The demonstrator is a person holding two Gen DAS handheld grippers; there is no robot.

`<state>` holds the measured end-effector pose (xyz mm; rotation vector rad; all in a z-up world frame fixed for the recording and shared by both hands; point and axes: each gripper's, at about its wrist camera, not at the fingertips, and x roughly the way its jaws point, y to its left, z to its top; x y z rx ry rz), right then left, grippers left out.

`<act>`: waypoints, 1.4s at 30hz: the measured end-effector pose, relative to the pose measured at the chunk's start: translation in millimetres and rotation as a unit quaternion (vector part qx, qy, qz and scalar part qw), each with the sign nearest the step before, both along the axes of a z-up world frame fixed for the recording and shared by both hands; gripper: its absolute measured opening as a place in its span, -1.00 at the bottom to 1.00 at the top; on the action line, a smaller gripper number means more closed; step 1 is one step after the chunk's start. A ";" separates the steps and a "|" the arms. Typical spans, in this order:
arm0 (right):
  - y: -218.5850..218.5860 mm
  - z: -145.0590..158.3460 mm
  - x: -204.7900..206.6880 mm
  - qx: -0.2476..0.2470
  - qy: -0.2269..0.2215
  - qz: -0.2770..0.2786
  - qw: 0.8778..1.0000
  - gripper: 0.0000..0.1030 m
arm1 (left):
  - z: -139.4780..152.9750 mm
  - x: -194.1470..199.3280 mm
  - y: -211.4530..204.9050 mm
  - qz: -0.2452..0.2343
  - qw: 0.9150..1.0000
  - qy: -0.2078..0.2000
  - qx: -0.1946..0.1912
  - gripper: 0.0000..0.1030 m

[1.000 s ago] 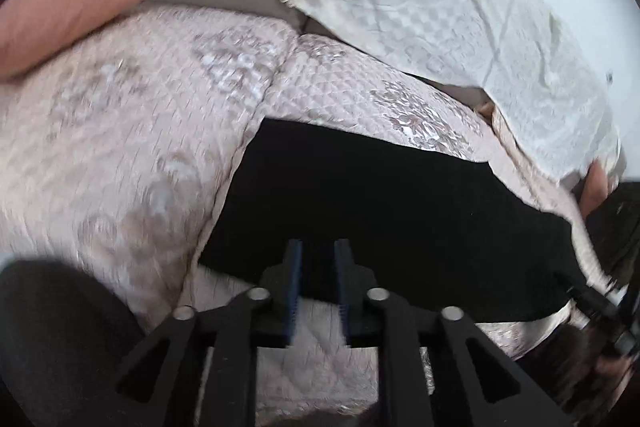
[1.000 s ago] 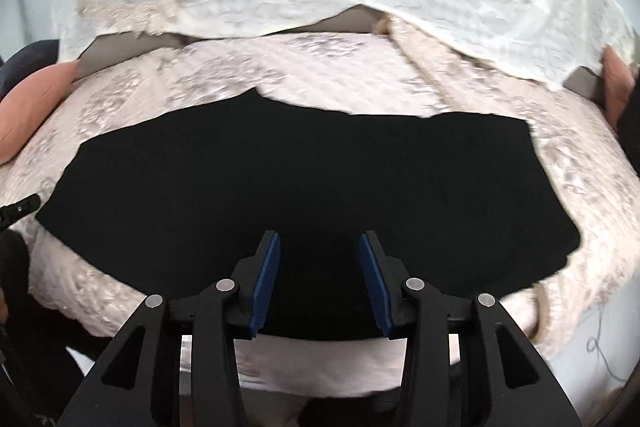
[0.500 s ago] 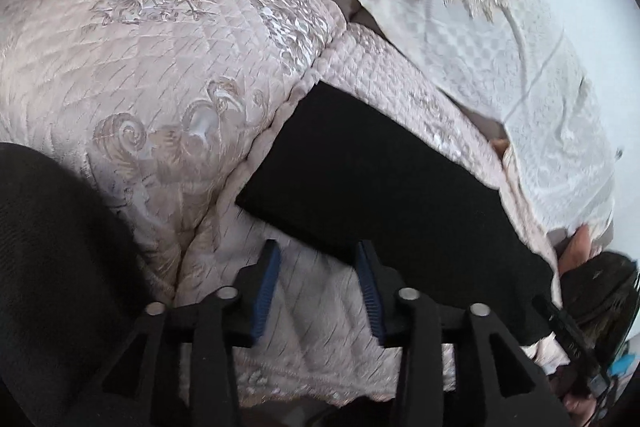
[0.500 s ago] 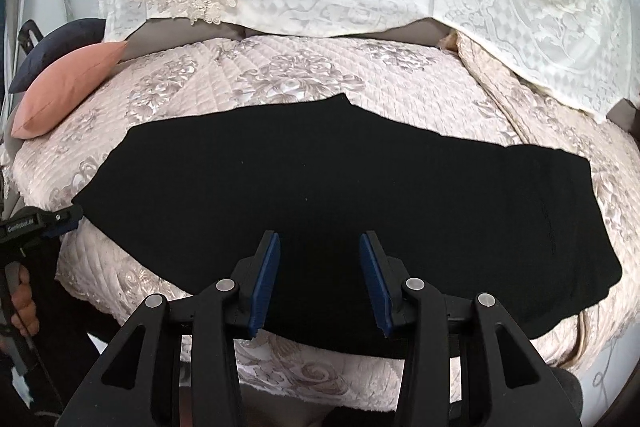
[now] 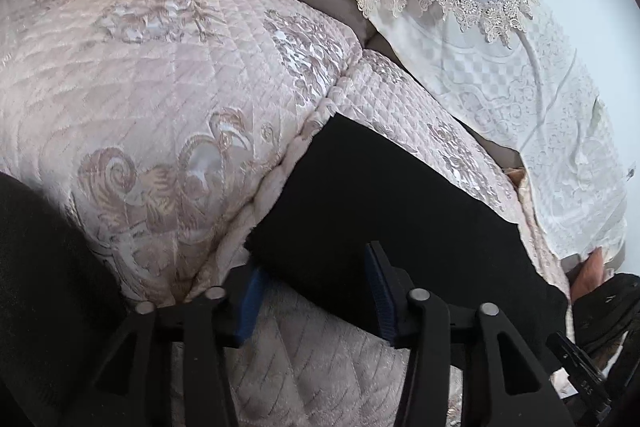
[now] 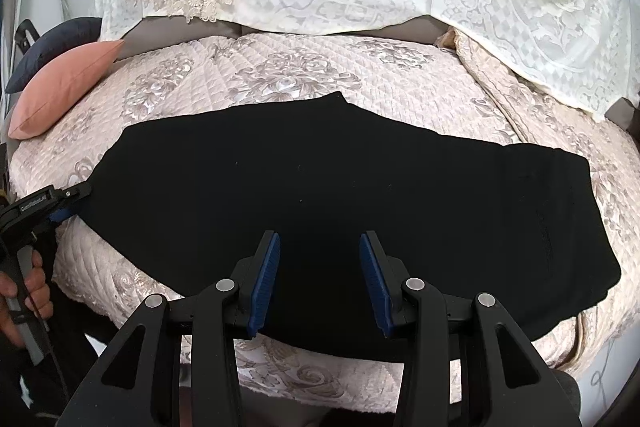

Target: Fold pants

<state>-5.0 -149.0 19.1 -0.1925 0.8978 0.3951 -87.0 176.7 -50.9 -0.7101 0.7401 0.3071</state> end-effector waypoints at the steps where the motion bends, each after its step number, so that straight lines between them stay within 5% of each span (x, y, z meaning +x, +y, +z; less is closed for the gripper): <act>1: 0.5 0.2 0.0 0.000 0.000 0.001 1.000 -0.17 | 0.5 -0.7 0.7 0.003 1.000 0.000 0.003 -0.35; 4: 0.1 0.5 -0.1 0.000 -0.003 0.001 1.000 -0.17 | 2.7 -1.3 3.8 0.002 1.000 -0.005 -0.001 -0.76; 6: -2.2 -0.2 1.3 0.002 -0.002 -0.001 1.000 -0.17 | 5.9 0.4 3.6 -0.005 1.000 -0.007 -0.002 -0.83; 20: -23.3 -2.4 6.3 0.020 0.004 -0.030 0.999 -0.17 | 75.9 41.2 -43.7 -0.128 0.988 -0.086 0.026 -0.85; 29: -54.1 0.9 6.7 0.030 0.000 -0.068 0.997 -0.17 | 95.5 83.7 -124.3 -0.259 0.959 -0.117 0.020 -0.85; 36: -81.2 -1.8 7.4 0.035 0.006 -0.103 0.994 -0.17 | 61.8 98.8 -195.1 -0.357 0.931 -0.080 -0.010 -0.85; 42: -92.0 -3.6 7.6 0.040 0.010 -0.113 0.993 -0.17 | 42.9 93.8 -228.5 -0.393 0.917 -0.054 -0.026 -0.85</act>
